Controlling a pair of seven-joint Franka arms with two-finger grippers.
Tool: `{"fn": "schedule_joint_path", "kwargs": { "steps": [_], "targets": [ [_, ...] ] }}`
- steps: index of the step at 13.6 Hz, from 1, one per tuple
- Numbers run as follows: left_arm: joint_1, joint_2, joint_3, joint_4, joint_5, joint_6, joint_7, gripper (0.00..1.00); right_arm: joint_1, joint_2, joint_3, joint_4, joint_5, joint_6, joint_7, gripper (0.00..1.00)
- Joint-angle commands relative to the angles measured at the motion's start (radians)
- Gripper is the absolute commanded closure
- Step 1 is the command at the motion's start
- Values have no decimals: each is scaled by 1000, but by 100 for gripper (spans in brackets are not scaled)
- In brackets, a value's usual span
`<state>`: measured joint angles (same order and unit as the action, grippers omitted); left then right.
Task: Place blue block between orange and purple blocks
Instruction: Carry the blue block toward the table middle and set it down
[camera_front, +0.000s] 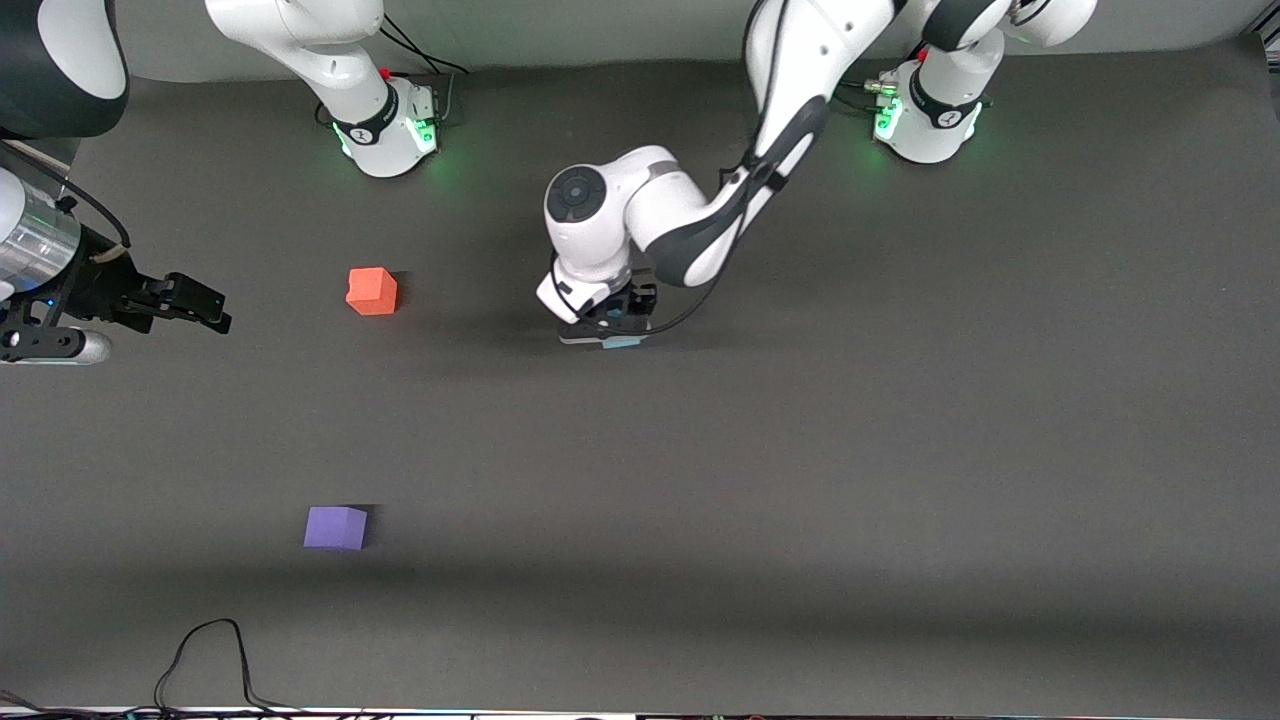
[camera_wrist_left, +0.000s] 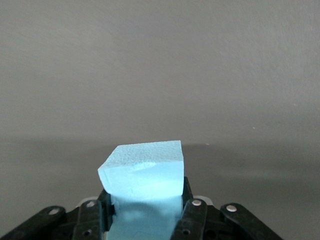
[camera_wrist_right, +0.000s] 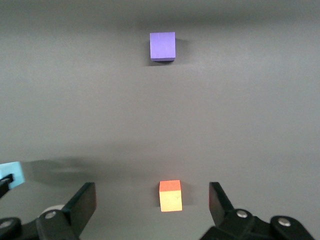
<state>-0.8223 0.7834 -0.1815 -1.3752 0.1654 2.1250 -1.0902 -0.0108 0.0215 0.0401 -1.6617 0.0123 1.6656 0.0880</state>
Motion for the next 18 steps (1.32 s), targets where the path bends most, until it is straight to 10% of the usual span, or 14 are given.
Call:
{"fn": "schedule_joint_path", "kwargs": {
  "steps": [1,4,6,7,13,18],
  "targets": [
    [-28,75,20,70,28,61,-60,58,3,5,0,13,-9,-20,-2,0],
    [-24,99,22,68,28,81,-62,55,3,5,0,13,-9,-20,-4,0],
    [-20,96,22,68,28,79,-65,6,3,5,0,13,-9,-20,-4,0],
    [-15,88,22,68,28,66,-57,0,3,5,0,14,-9,-20,-7,0],
    [204,-177,-7,44,-134,-232,212,0,9,35,6,16,-8,-41,-37,0],
    [564,-361,-7,5,-231,-518,609,0,217,52,9,25,74,-11,50,0]
  ]
}}
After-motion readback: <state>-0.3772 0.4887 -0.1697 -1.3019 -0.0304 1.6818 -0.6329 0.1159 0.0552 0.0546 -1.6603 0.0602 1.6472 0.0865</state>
